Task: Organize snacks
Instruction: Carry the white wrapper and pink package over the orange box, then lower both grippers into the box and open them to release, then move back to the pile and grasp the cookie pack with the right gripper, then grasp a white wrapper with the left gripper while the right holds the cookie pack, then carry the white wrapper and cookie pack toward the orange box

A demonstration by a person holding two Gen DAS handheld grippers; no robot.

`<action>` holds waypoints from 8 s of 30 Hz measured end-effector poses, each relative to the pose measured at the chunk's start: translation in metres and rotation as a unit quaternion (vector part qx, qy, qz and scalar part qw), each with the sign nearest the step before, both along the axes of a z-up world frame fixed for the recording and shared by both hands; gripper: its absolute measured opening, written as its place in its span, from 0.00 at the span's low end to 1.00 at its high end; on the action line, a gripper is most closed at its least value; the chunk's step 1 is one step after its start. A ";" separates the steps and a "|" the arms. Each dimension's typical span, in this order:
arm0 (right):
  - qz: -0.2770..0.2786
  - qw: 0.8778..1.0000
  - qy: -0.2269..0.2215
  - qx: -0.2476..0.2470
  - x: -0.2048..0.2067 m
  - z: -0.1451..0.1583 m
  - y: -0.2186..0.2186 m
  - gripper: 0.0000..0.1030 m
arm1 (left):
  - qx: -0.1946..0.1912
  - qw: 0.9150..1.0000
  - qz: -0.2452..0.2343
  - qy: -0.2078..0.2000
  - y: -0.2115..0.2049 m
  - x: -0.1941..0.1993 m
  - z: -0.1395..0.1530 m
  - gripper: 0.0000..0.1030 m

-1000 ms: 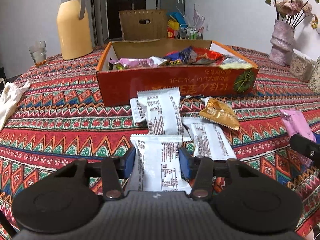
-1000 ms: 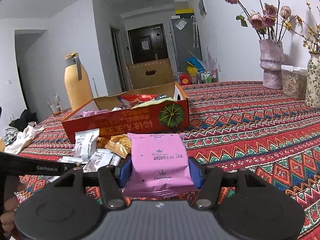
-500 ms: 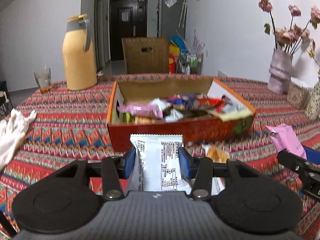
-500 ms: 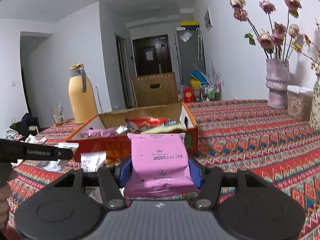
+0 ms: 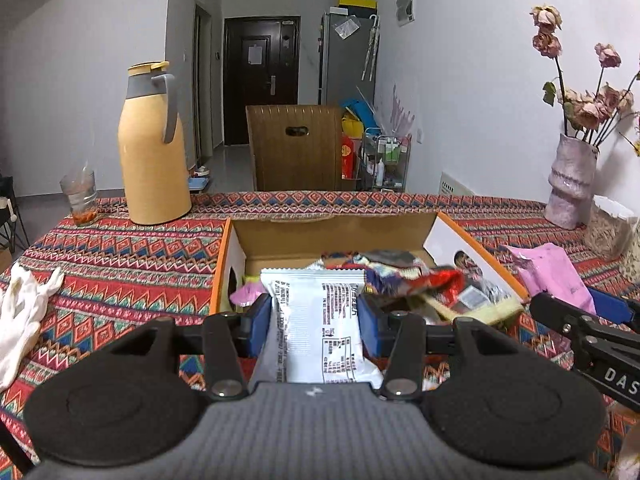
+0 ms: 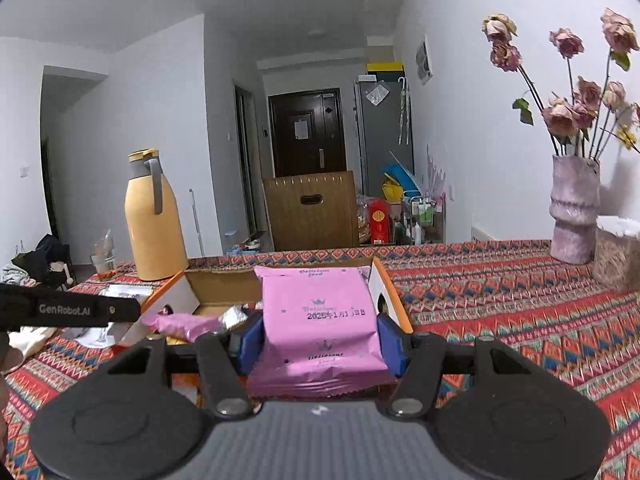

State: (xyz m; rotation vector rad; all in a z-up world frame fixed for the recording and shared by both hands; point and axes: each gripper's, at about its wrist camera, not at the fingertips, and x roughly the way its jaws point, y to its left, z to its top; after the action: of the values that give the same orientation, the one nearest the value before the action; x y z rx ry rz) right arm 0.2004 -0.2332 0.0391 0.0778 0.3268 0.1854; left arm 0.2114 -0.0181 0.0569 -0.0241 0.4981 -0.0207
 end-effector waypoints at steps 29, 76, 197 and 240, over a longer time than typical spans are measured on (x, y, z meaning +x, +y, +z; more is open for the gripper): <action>-0.008 0.999 0.030 -0.008 0.134 -0.033 0.021 0.57 | -0.023 0.999 0.041 0.018 0.014 0.103 -0.045 0.44; -0.006 0.999 0.034 -0.003 0.025 -0.004 0.021 1.00 | -0.020 0.999 0.032 -0.013 0.033 -0.008 -0.015 1.00; -0.018 0.995 0.091 0.036 0.001 -0.076 -0.003 0.41 | -0.005 0.992 0.014 0.126 -0.014 -0.001 -0.099 0.46; -0.002 0.999 0.031 0.018 -0.051 -0.046 0.004 0.41 | -0.002 0.999 0.014 0.052 -0.003 -0.060 -0.054 0.44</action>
State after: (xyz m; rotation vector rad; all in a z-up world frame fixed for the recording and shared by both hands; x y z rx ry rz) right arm 0.1493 -0.2289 -0.0071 0.1193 0.3857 0.1856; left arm 0.1517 -0.0215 0.0028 -0.0369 0.6017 0.0061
